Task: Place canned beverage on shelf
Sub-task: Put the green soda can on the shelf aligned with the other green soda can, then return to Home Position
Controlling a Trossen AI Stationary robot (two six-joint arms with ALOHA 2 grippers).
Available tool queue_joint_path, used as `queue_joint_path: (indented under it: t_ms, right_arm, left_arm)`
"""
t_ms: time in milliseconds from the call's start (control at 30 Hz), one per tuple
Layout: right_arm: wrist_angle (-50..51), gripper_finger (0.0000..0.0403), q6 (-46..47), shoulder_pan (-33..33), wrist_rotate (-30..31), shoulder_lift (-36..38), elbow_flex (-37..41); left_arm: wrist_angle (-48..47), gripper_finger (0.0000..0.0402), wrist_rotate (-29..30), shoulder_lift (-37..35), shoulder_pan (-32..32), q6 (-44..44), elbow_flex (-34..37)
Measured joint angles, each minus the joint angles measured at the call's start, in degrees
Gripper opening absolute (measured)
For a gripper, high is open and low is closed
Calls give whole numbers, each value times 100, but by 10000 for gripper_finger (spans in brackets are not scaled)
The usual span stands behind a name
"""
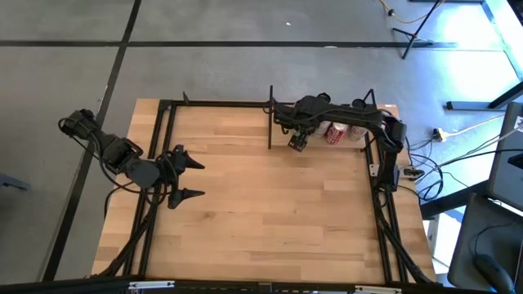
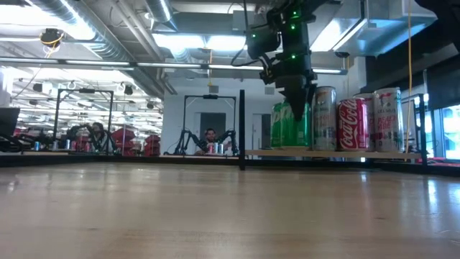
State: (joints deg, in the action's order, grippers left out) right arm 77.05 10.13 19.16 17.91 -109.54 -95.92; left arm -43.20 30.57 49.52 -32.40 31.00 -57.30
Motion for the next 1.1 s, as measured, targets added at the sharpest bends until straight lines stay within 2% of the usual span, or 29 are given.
queue_joint_path:
  t_ms: [233,467,600,767,900,1000,1100]
  right_arm:
    - [178,333,-4,-5,2,48,-255]
    - [944,316,37,-93,-34,65,-1364]
    - [1081,314,76,-305,218,200,-1913]
    - [1148,303,509,-952,-62,625,-2000]
    - [151,245,532,-1714,-626,1339,-1398]
    - [-1019,169,637,-1962,-1284,2002,-470]
    - [-2153,85,1032,-2072,-1259,2830,619]
  left_arm:
    - [41,389,14,0,0,-4,0]
    - [50,388,48,2,2,235,0]
    - [50,378,151,2,22,323,0]
    - [76,345,149,8,191,440,0]
    - [258,289,-374,107,339,23,-2]
    - [302,235,-461,109,435,-295,-2]
    - [302,176,-462,111,559,-675,-2]
